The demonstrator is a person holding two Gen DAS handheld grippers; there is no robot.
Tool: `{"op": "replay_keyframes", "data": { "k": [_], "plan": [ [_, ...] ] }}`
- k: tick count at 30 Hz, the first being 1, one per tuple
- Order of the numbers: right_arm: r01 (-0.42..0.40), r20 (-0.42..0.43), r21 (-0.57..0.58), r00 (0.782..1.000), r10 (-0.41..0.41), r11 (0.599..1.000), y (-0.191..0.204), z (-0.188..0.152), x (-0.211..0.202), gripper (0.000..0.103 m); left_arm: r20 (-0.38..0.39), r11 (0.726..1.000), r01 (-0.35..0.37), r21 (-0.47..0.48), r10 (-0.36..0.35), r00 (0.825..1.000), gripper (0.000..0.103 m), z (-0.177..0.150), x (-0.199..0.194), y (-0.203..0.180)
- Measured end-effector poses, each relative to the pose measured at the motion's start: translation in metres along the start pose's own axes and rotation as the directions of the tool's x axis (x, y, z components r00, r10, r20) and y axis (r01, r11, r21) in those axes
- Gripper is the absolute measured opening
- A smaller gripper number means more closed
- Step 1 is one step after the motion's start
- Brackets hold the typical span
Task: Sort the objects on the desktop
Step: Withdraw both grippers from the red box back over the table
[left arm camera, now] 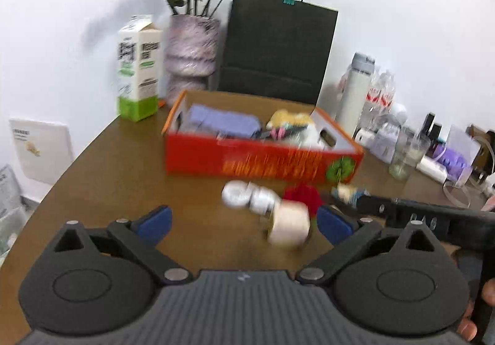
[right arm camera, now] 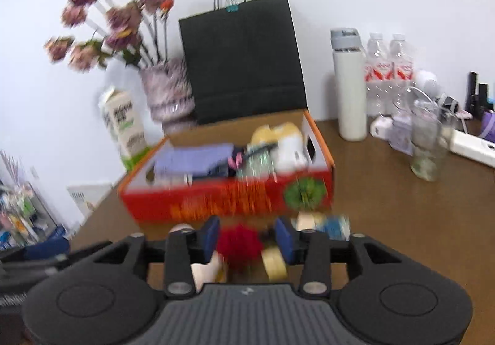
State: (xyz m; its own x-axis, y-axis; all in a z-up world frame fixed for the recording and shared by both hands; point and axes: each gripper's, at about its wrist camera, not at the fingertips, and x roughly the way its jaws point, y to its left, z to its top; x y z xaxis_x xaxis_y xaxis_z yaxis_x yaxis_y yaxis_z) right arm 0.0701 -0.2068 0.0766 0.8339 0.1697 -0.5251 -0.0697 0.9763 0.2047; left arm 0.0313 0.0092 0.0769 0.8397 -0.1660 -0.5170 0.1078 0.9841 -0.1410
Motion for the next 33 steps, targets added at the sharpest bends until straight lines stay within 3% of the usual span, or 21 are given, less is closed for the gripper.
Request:
{"op": "replay_keyframes", "data": {
  "k": [1, 3, 6, 8, 12, 17, 25, 33],
  "plan": [
    [0.015, -0.011, -0.013, 1.0, -0.015, 1.0, 0.001, -0.014, -0.004, 0.056, -0.005, 1.0, -0.021, -0.001, 0.021, 1.0, 0.103, -0.013, -0.007, 0.001],
    [0.062, -0.024, -0.045, 0.998, -0.063, 0.997, 0.006, -0.044, -0.013, 0.056, -0.028, 0.998, -0.062, -0.03, 0.061, 0.998, 0.103, -0.036, -0.017, 0.005],
    [0.104, -0.005, -0.123, 0.994, -0.105, 0.987, 0.014, -0.079, -0.033, 0.062, -0.05, 0.995, -0.071, -0.068, 0.068, 0.996, 0.103, -0.062, -0.034, 0.015],
    [0.096, -0.002, -0.194, 0.995, -0.098, 0.976, 0.017, -0.096, -0.045, 0.078, -0.047, 0.996, -0.069, -0.06, 0.067, 0.997, 0.103, -0.076, -0.045, 0.018],
    [0.12, 0.01, -0.248, 0.993, -0.121, 0.961, 0.016, -0.117, -0.067, 0.08, -0.028, 0.994, -0.095, -0.051, 0.093, 0.995, 0.103, -0.089, -0.058, 0.018],
    [0.136, 0.037, -0.262, 0.991, -0.13, 0.956, 0.012, -0.123, -0.077, 0.081, -0.051, 0.993, -0.107, -0.052, 0.104, 0.993, 0.103, -0.09, -0.054, 0.015],
    [0.116, 0.008, -0.263, 0.993, -0.118, 0.958, 0.009, -0.126, -0.069, 0.081, -0.086, 0.995, -0.096, -0.002, 0.096, 0.992, 0.103, -0.089, -0.036, 0.001],
    [0.129, 0.029, -0.237, 0.992, -0.125, 0.963, -0.003, -0.117, -0.063, 0.081, -0.079, 0.997, -0.068, 0.032, 0.071, 0.994, 0.103, -0.073, -0.008, -0.012]
  ]
}}
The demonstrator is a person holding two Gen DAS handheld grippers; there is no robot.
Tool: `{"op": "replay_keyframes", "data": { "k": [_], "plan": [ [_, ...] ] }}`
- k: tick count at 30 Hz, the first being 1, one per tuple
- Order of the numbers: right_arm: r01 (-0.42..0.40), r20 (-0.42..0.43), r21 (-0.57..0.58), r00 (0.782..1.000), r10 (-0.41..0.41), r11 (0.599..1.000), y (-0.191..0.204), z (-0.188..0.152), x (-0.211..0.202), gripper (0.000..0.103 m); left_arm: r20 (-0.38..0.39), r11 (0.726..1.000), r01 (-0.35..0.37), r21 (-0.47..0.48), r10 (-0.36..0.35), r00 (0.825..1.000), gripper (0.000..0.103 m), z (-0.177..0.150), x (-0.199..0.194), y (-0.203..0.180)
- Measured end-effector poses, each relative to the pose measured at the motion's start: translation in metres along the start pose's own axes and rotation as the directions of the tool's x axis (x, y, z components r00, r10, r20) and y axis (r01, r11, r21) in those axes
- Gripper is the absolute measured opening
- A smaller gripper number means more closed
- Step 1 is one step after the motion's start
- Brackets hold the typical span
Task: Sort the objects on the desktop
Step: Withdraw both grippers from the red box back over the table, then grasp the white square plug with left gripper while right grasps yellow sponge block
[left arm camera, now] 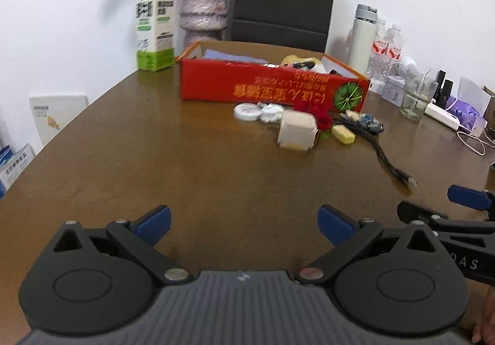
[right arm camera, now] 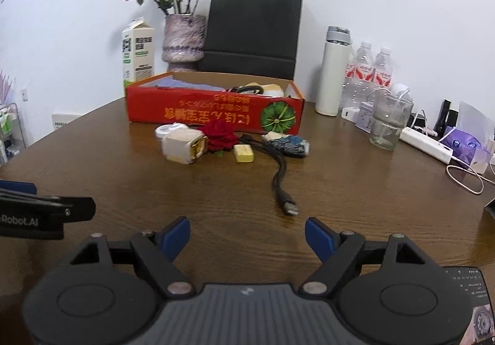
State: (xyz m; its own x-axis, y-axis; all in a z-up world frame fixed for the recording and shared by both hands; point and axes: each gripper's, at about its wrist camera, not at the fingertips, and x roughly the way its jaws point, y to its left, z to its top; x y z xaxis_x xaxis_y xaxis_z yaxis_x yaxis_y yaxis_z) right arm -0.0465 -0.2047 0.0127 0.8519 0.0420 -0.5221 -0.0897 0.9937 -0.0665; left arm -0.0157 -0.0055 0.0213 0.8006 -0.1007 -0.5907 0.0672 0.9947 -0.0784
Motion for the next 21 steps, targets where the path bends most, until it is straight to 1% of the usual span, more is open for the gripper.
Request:
{"op": "replay_keyframes", "data": {
  "k": [3, 5, 9, 10, 12, 14, 15, 17, 18, 19, 20, 21],
  "plan": [
    [0.009, 0.0, 0.023, 1.0, -0.009, 1.0, -0.008, 0.006, 0.007, 0.081, 0.028, 0.999, 0.04, 0.021, -0.041, 0.999, 0.103, 0.015, 0.015, -0.01],
    [0.012, 0.007, 0.031, 1.0, -0.012, 0.999, -0.012, 0.011, 0.012, 0.08, 0.026, 0.998, 0.063, 0.027, -0.064, 0.998, 0.103, 0.027, 0.028, -0.017],
    [0.019, 0.03, 0.047, 0.999, -0.02, 0.999, -0.016, 0.022, 0.019, 0.079, 0.019, 0.986, 0.16, 0.037, -0.161, 0.987, 0.103, 0.054, 0.064, -0.031],
    [0.026, 0.029, 0.053, 0.999, -0.027, 0.998, -0.017, 0.025, 0.023, 0.079, 0.01, 0.986, 0.164, 0.044, -0.164, 0.986, 0.1, 0.061, 0.076, -0.033],
    [0.033, 0.026, 0.058, 0.999, -0.034, 0.998, -0.019, 0.025, 0.025, 0.077, 0.003, 0.988, 0.147, 0.057, -0.147, 0.989, 0.097, 0.072, 0.094, -0.038],
    [0.041, 0.02, 0.064, 0.999, -0.042, 0.997, -0.021, 0.026, 0.028, 0.072, 0.0, 0.986, 0.151, 0.065, -0.151, 0.989, 0.095, 0.08, 0.106, -0.039],
    [0.043, 0.016, 0.065, 0.999, -0.044, 0.997, -0.022, 0.025, 0.029, 0.072, -0.007, 0.985, 0.163, 0.059, -0.163, 0.987, 0.094, 0.082, 0.112, -0.038],
    [0.046, 0.004, 0.064, 0.999, -0.046, 0.997, -0.023, 0.025, 0.032, 0.068, -0.012, 0.982, 0.186, 0.03, -0.186, 0.983, 0.089, 0.082, 0.118, -0.035],
    [0.052, -0.002, 0.061, 0.999, -0.052, 0.997, -0.022, 0.026, 0.035, 0.066, -0.015, 0.981, 0.192, 0.018, -0.191, 0.981, 0.08, 0.082, 0.119, -0.032],
    [0.06, -0.006, 0.055, 0.998, -0.059, 0.997, -0.021, 0.027, 0.037, 0.064, -0.02, 0.981, 0.193, 0.008, -0.193, 0.981, 0.067, 0.081, 0.121, -0.03],
    [0.067, -0.008, 0.047, 0.998, -0.067, 0.997, -0.019, 0.028, 0.04, 0.062, -0.018, 0.983, 0.184, 0.007, -0.184, 0.983, 0.06, 0.081, 0.121, -0.029],
    [0.069, -0.008, 0.039, 0.998, -0.069, 0.997, -0.017, 0.031, 0.044, 0.061, -0.01, 0.982, 0.188, 0.013, -0.188, 0.982, 0.06, 0.081, 0.121, -0.028]
  ]
}}
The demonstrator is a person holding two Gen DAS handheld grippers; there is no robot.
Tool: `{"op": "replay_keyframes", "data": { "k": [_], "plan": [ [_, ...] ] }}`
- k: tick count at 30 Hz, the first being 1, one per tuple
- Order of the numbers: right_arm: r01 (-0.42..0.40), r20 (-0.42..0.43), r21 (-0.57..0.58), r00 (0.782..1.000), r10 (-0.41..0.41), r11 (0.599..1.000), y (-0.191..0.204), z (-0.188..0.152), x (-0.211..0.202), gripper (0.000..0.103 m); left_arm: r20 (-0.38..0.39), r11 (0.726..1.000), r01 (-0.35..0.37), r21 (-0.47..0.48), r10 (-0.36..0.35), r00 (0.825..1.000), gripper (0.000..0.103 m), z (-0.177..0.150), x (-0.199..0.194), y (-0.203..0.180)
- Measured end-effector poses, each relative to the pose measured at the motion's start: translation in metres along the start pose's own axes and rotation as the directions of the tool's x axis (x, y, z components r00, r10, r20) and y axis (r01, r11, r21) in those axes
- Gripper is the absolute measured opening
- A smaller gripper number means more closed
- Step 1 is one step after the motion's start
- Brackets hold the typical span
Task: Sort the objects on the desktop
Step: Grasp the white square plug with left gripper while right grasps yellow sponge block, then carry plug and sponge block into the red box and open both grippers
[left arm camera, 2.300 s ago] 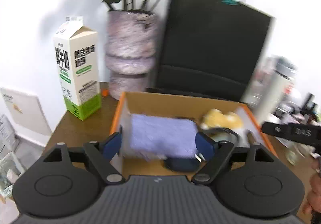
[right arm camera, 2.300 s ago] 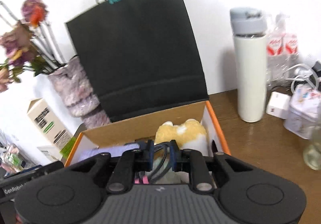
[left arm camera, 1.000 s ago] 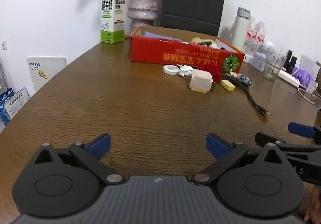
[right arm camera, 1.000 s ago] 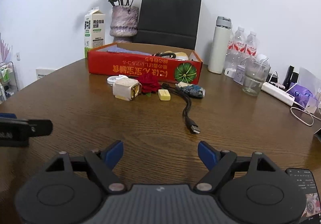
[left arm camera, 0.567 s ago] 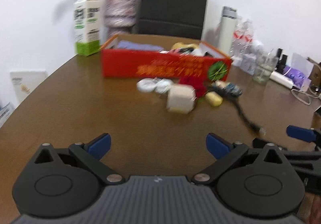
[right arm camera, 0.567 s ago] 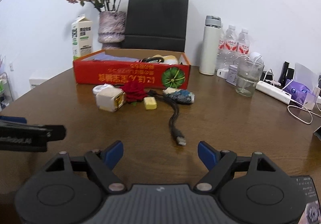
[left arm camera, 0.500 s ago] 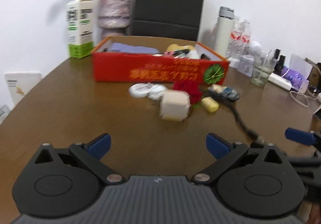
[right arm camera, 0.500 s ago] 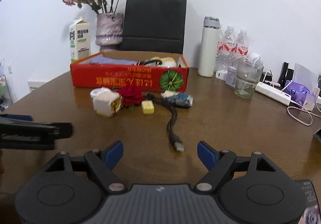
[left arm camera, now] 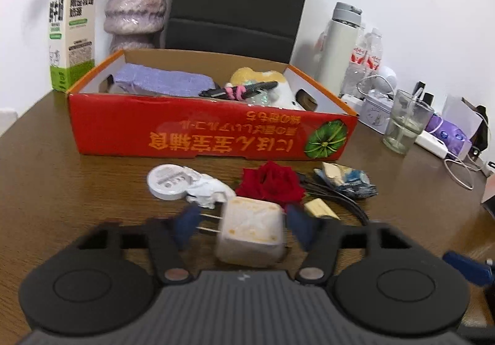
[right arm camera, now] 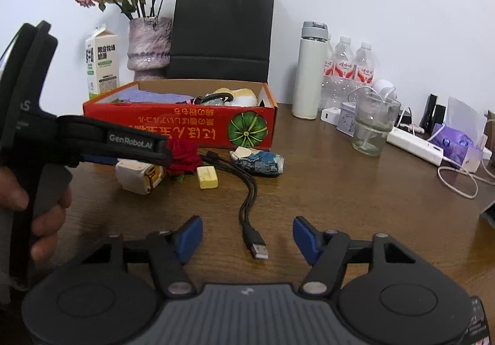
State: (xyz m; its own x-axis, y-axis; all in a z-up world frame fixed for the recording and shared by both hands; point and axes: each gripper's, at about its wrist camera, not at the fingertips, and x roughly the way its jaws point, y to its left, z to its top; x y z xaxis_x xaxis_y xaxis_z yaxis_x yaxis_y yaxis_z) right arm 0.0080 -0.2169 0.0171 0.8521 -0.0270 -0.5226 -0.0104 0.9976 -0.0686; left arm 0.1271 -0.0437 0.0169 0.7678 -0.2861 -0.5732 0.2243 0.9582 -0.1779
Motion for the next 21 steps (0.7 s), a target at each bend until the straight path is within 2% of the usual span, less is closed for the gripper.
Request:
{"op": "replay_keyframes", "data": {
  "k": [2, 4, 6, 10, 17, 21],
  "plan": [
    [-0.008, 0.005, -0.012, 1.0, 0.008, 1.0, 0.005, 0.006, 0.006, 0.055, 0.006, 1.0, 0.017, 0.0, -0.017, 1.0, 0.06, -0.001, -0.001, 0.002],
    [-0.016, 0.014, -0.007, 1.0, 0.016, 1.0, 0.009, 0.014, 0.014, 0.054, 0.008, 1.0, 0.025, 0.013, -0.025, 1.0, 0.058, -0.003, -0.004, 0.002],
    [-0.031, 0.026, 0.01, 0.999, 0.031, 0.999, 0.012, 0.025, 0.025, 0.052, 0.014, 0.998, 0.042, 0.043, -0.043, 0.999, 0.043, -0.004, -0.011, 0.003],
    [-0.055, 0.003, 0.035, 0.998, 0.055, 0.998, 0.018, 0.045, 0.055, 0.048, 0.009, 0.999, 0.032, 0.038, -0.033, 0.999, 0.043, -0.005, -0.016, 0.01],
    [-0.075, -0.111, 0.038, 0.991, 0.079, 0.996, 0.029, 0.051, 0.103, 0.023, 0.009, 0.999, 0.03, 0.019, -0.03, 1.0, 0.043, -0.004, -0.02, 0.017],
    [-0.075, -0.092, 0.032, 0.993, 0.078, 0.997, 0.032, 0.043, 0.104, 0.02, 0.027, 1.0, 0.014, 0.024, -0.015, 1.0, 0.043, -0.005, -0.019, 0.017]
  ]
}}
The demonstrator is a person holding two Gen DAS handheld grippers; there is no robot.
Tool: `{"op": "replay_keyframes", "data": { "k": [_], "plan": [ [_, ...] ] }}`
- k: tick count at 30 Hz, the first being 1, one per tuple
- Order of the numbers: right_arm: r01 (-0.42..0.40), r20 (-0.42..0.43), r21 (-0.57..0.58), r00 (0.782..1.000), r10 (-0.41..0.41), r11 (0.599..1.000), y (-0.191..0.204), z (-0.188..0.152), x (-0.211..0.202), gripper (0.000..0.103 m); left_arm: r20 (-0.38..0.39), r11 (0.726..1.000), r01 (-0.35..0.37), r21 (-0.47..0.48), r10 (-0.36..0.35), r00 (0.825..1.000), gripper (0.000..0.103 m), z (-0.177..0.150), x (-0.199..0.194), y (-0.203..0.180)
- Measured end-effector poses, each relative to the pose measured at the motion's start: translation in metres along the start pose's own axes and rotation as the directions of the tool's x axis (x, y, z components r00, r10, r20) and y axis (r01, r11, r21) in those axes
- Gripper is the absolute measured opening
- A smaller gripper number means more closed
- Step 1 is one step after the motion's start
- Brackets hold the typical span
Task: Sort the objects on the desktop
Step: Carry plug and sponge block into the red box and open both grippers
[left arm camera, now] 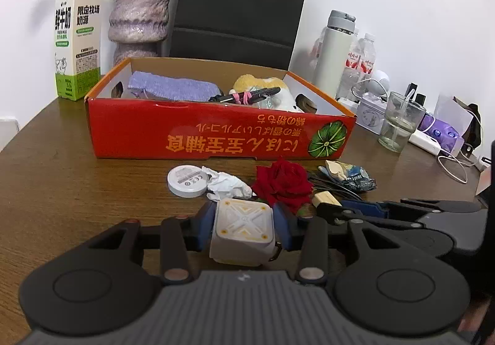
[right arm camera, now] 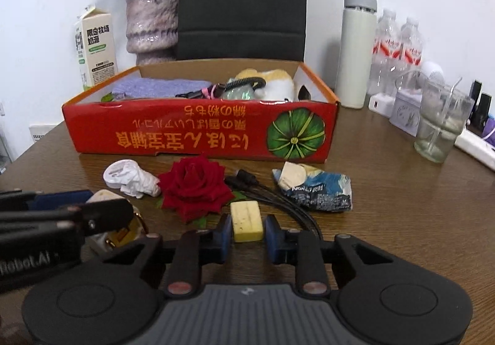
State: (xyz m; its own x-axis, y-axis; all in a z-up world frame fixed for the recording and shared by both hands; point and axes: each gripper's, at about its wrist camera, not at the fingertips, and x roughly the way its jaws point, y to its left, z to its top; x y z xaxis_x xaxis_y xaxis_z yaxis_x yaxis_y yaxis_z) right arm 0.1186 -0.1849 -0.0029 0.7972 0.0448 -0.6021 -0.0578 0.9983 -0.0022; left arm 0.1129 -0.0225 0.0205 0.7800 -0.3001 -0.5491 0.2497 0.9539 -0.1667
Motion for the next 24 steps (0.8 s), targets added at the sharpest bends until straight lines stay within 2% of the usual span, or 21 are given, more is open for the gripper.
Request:
{"op": "replay_keyframes", "data": {
  "k": [4, 9, 13, 15, 20, 24],
  "plan": [
    [-0.01, 0.009, -0.002, 1.0, 0.01, 1.0, 0.004, -0.003, -0.005, 0.02, 0.003, 0.998, -0.039, -0.049, 0.039, 0.999, 0.043, -0.003, -0.008, 0.002],
    [0.028, 0.069, 0.011, 0.997, -0.029, 1.0, 0.003, -0.014, -0.034, 0.02, 0.046, 0.992, -0.083, -0.091, 0.088, 0.995, 0.042, -0.016, -0.051, 0.0],
    [-0.027, 0.133, 0.062, 0.991, 0.018, 0.998, 0.002, -0.029, -0.075, 0.02, 0.066, 0.983, -0.095, -0.158, 0.106, 0.992, 0.042, -0.024, -0.084, 0.006],
    [-0.043, 0.172, 0.038, 0.984, 0.036, 0.998, 0.006, -0.035, -0.098, 0.02, 0.074, 0.979, -0.115, -0.169, 0.13, 0.989, 0.042, -0.026, -0.098, 0.007],
    [-0.07, 0.211, 0.043, 0.976, 0.059, 0.997, 0.009, -0.034, -0.12, 0.02, 0.124, 0.975, -0.144, -0.167, 0.166, 0.978, 0.042, -0.019, -0.122, 0.004],
    [-0.107, 0.244, 0.009, 0.964, 0.101, 0.994, 0.021, -0.036, -0.137, 0.02, 0.179, 0.98, -0.13, -0.152, 0.156, 0.971, 0.042, -0.01, -0.136, -0.004]
  ]
}}
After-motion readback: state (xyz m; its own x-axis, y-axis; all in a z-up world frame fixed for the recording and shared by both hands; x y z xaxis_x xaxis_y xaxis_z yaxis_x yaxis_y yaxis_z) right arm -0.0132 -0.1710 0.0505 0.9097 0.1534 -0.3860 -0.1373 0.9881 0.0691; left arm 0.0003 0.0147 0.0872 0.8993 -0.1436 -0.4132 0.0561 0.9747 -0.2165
